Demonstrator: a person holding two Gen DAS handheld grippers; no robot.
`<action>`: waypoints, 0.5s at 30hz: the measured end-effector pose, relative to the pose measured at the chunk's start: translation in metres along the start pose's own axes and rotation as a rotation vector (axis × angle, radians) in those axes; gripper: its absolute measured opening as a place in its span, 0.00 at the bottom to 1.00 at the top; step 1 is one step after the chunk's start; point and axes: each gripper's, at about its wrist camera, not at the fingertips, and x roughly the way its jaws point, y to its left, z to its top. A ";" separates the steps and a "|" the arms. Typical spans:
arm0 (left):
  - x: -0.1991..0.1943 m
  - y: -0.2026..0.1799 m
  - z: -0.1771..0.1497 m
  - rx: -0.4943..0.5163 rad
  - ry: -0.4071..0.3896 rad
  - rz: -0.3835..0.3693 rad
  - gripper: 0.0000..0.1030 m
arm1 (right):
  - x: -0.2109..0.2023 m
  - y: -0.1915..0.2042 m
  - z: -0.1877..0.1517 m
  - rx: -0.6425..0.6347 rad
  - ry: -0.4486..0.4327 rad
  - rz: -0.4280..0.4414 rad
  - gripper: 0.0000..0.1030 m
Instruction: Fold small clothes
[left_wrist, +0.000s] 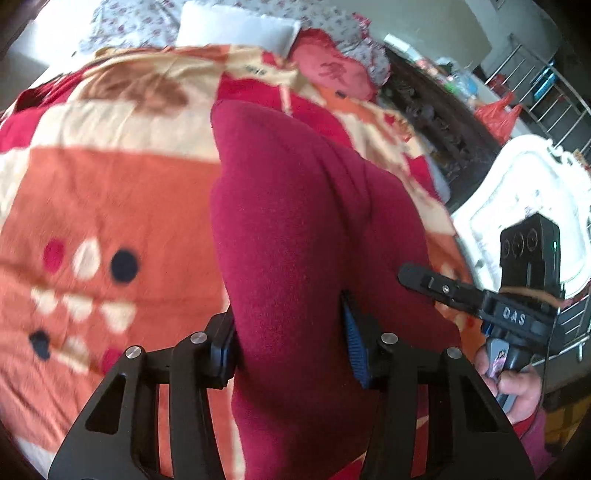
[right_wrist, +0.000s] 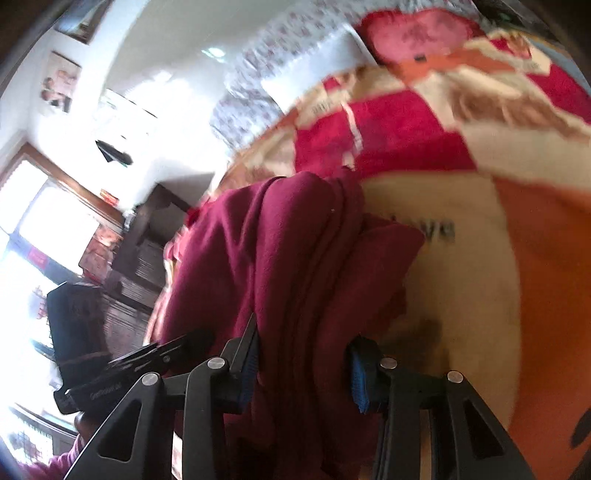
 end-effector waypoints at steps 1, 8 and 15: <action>0.005 0.004 -0.005 -0.007 0.019 0.012 0.46 | 0.010 0.000 -0.005 0.001 0.040 -0.047 0.41; -0.004 0.012 -0.017 -0.027 -0.015 0.061 0.52 | -0.020 0.040 -0.017 -0.162 -0.017 -0.224 0.45; -0.024 0.008 -0.020 0.002 -0.104 0.150 0.52 | -0.016 0.090 -0.042 -0.359 -0.013 -0.146 0.41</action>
